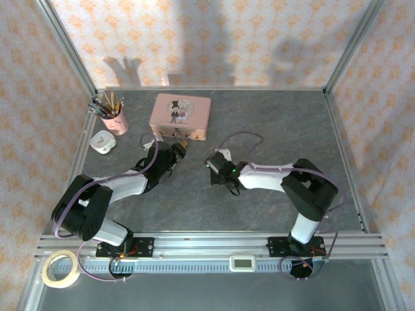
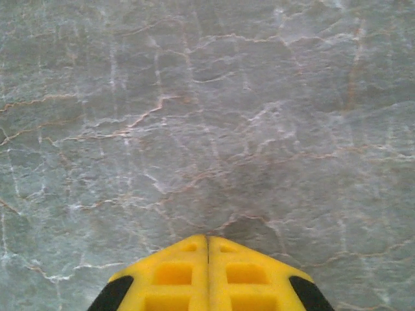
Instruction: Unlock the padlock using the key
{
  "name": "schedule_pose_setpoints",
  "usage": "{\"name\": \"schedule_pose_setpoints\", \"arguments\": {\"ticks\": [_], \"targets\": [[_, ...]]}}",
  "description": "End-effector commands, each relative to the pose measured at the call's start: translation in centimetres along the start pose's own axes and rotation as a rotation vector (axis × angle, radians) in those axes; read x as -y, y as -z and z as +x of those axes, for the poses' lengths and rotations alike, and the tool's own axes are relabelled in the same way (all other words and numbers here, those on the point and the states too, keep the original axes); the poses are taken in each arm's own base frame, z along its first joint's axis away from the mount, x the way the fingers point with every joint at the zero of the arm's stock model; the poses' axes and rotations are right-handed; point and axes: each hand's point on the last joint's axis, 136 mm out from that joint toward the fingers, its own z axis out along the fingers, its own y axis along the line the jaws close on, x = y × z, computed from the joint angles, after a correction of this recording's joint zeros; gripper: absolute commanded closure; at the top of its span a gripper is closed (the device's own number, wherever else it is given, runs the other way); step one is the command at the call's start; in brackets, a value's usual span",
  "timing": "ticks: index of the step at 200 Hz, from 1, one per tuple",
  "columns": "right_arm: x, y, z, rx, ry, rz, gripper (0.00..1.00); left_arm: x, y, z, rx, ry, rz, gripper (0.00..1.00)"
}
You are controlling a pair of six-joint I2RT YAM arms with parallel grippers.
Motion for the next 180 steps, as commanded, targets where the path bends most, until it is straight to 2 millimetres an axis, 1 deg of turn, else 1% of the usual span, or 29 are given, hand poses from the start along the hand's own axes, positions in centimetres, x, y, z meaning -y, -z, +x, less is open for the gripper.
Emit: {"name": "schedule_pose_setpoints", "arguments": {"ticks": [1, 21, 49, 66, 88, 105, 121, 142, 165, 180], "targets": [[-1.5, 2.2, -2.5, 0.084, 0.052, -0.166, 1.0, 2.8, 0.8, 0.9, -0.016, 0.007, 0.122, 0.45], [-1.6, 3.6, -3.5, 0.124, 0.066, -0.266, 1.0, 4.9, 1.1, 2.4, -0.043, 0.023, 0.218, 0.46], [-1.1, 4.8, -5.0, 0.135, 0.007, -0.365, 1.0, 7.1, 0.9, 4.9, -0.117, 0.064, 0.309, 0.46], [-1.0, 5.1, -5.5, 0.14, -0.016, -0.382, 1.0, 7.8, 0.3, 6.3, -0.166, 0.08, 0.335, 0.47], [-1.4, 5.1, -5.7, 0.148, -0.057, -0.414, 1.0, 7.9, -0.2, 6.8, -0.183, 0.111, 0.358, 0.47], [-1.2, 3.9, -4.9, 0.123, -0.095, -0.403, 1.0, 8.2, -0.4, 6.9, -0.19, 0.119, 0.368, 0.48], [-0.8, 2.5, -3.8, 0.086, -0.117, -0.385, 1.0, 8.3, -0.5, 6.9, -0.191, 0.112, 0.365, 0.48], [-0.5, 1.4, -2.6, 0.045, -0.123, -0.365, 1.0, 8.2, -0.5, 6.7, -0.181, 0.1, 0.353, 0.48], [1.2, 0.5, -1.3, 0.016, -0.127, -0.281, 1.0, 8.0, -0.4, 6.5, -0.17, 0.088, 0.34, 0.48], [2.3, 0.5, -0.4, 0.002, -0.124, -0.233, 1.0, 8.0, -0.3, 6.3, -0.162, 0.083, 0.335, 0.48]]}}
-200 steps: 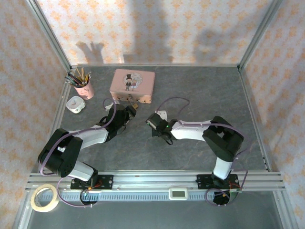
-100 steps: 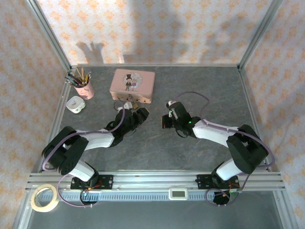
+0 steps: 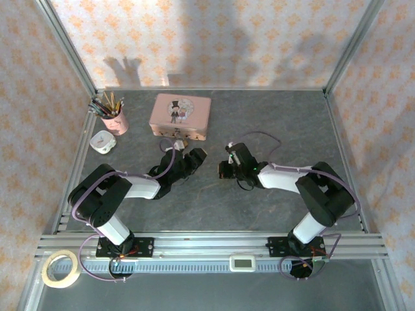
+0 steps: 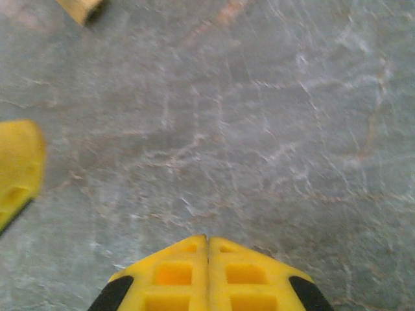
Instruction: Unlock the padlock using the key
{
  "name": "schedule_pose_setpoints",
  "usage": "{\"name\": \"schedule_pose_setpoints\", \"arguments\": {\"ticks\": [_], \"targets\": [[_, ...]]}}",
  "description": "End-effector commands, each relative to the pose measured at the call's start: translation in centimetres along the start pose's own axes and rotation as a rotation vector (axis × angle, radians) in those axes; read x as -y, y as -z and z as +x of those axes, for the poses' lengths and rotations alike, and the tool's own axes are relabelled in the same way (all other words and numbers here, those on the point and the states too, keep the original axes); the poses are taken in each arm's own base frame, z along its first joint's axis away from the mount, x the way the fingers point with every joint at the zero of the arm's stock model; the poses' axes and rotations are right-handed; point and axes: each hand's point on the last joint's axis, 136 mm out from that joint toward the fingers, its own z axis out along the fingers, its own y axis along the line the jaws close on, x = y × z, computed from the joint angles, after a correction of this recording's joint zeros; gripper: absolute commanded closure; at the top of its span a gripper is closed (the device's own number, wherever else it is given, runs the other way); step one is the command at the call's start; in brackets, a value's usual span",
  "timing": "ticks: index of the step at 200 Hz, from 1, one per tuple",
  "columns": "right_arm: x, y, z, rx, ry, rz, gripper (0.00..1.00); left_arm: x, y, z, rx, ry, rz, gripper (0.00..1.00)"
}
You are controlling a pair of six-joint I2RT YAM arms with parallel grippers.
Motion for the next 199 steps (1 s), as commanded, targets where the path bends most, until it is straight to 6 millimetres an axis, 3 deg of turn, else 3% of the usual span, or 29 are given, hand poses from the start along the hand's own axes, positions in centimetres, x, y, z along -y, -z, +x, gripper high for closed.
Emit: {"name": "schedule_pose_setpoints", "arguments": {"ticks": [1, 14, 47, 69, 150, 170, 199], "targets": [[2.0, 0.3, 1.2, -0.014, -0.015, 0.091, 1.0, 2.2, 0.2, -0.9, 0.028, -0.024, 0.051, 0.48], [2.8, 0.8, 1.6, -0.013, -0.016, 0.125, 0.98, 2.3, 0.2, -0.9, 0.031, -0.03, 0.049, 0.48], [4.1, 2.2, 1.8, 0.016, -0.018, 0.182, 0.65, 2.7, 0.0, -1.1, 0.03, -0.04, 0.048, 0.47], [3.3, 2.4, 1.7, 0.014, -0.017, 0.145, 0.6, 2.8, -0.3, -1.1, 0.026, -0.041, 0.048, 0.47], [4.7, 0.9, 3.1, -0.038, 0.012, 0.258, 0.61, 2.9, -0.4, -1.1, 0.024, -0.046, 0.039, 0.47], [4.6, 0.4, 3.8, -0.059, 0.028, 0.29, 0.69, 3.0, -0.4, -1.1, 0.021, -0.045, 0.043, 0.47], [5.2, -0.3, 4.2, -0.069, -0.007, 0.325, 0.89, 2.9, -0.3, -1.2, 0.024, -0.044, 0.039, 0.47]]}}
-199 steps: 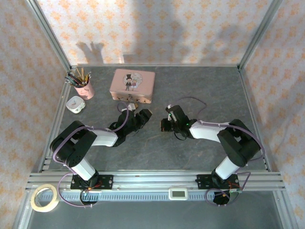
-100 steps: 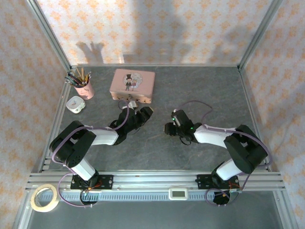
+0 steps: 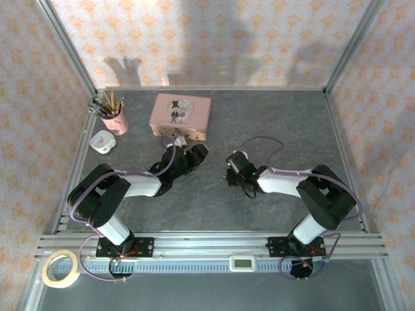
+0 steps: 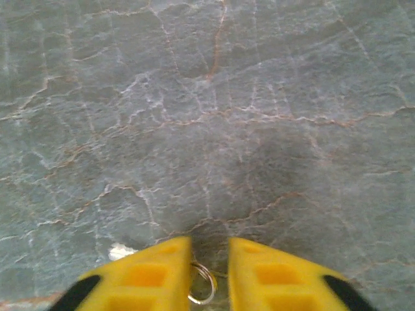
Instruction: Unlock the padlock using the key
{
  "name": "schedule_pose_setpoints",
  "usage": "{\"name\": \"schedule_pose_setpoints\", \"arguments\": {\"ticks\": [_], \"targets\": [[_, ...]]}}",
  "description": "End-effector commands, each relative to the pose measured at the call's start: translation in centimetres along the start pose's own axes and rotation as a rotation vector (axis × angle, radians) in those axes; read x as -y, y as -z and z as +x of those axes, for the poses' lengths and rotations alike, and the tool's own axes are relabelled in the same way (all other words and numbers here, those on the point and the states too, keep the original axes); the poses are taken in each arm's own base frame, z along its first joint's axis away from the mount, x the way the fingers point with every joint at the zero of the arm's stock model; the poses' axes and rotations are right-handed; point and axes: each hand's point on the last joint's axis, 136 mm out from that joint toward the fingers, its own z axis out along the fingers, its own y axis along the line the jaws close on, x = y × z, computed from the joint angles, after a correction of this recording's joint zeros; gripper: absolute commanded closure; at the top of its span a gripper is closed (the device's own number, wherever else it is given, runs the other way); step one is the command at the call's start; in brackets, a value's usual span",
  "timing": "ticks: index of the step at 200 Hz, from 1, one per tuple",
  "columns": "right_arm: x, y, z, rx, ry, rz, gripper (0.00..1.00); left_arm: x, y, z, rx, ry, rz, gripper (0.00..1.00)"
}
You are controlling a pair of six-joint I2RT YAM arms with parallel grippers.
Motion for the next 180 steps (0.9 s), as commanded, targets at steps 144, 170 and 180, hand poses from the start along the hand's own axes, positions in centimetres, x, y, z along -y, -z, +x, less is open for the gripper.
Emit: {"name": "schedule_pose_setpoints", "arguments": {"ticks": [144, 170, 180], "targets": [[-5.1, 4.9, -6.4, 0.168, -0.258, -0.35, 1.0, 2.3, -2.5, 1.9, -0.05, 0.125, 0.094, 0.49], [-5.6, 5.9, -7.6, 0.213, -0.284, -0.391, 1.0, 2.6, -3.0, 2.7, -0.069, 0.173, 0.121, 0.49], [-5.9, 6.4, -8.1, 0.228, -0.288, -0.406, 1.0, 2.6, -3.2, 2.8, -0.067, 0.183, 0.119, 0.49]]}}
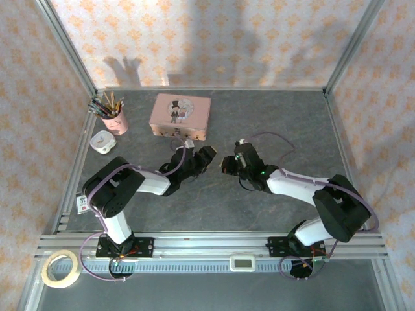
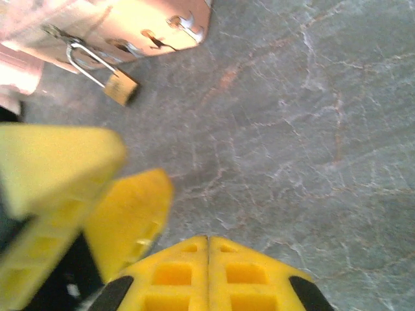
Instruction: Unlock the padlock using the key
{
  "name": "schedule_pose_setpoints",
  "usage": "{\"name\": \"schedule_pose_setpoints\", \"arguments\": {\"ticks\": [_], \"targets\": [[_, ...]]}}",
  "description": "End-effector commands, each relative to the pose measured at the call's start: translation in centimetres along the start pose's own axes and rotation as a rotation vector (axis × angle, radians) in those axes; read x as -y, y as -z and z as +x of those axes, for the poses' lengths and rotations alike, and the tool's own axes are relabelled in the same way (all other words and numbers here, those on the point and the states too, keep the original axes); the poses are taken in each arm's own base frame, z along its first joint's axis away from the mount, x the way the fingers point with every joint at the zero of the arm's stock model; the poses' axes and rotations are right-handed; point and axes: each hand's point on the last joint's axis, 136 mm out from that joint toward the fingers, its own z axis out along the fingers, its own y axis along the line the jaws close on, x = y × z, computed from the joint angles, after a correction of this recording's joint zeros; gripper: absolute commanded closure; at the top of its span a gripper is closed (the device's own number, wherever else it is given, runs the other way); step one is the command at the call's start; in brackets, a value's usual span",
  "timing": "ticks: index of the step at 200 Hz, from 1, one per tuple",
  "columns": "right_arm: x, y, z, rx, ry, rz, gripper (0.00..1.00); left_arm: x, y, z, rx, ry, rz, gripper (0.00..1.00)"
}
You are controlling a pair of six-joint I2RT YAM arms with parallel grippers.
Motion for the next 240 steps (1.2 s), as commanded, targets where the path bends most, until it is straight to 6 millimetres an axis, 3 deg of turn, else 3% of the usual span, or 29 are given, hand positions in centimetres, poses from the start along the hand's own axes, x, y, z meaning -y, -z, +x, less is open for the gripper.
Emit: {"name": "schedule_pose_setpoints", "arguments": {"ticks": [1, 72, 127, 170, 212, 240], "targets": [[-2.0, 0.9, -2.1, 0.07, -0.033, -0.075, 1.0, 2.6, -0.5, 0.2, -0.007, 0.057, 0.094, 0.49], [-3.9, 1.0, -3.1, 0.097, -0.021, -0.148, 1.0, 3.2, 0.2, 0.1, -0.014, 0.388, 0.194, 0.47], [-4.8, 1.8, -4.7, 0.155, 0.025, -0.158, 1.0, 2.9, 0.7, 0.1, -0.004, 0.403, 0.146, 0.45], [-6.3, 1.4, -4.6, 0.139, 0.031, -0.231, 1.0, 3.2, 0.5, 0.5, -0.025, 0.406, 0.142, 0.44], [-6.9, 1.9, -5.3, 0.167, 0.058, -0.244, 1.0, 2.8, 0.6, 0.7, -0.034, 0.418, 0.132, 0.44], [-6.8, 1.2, -4.5, 0.136, 0.062, -0.256, 1.0, 3.2, 0.7, 0.7, -0.042, 0.435, 0.159, 0.44]]}}
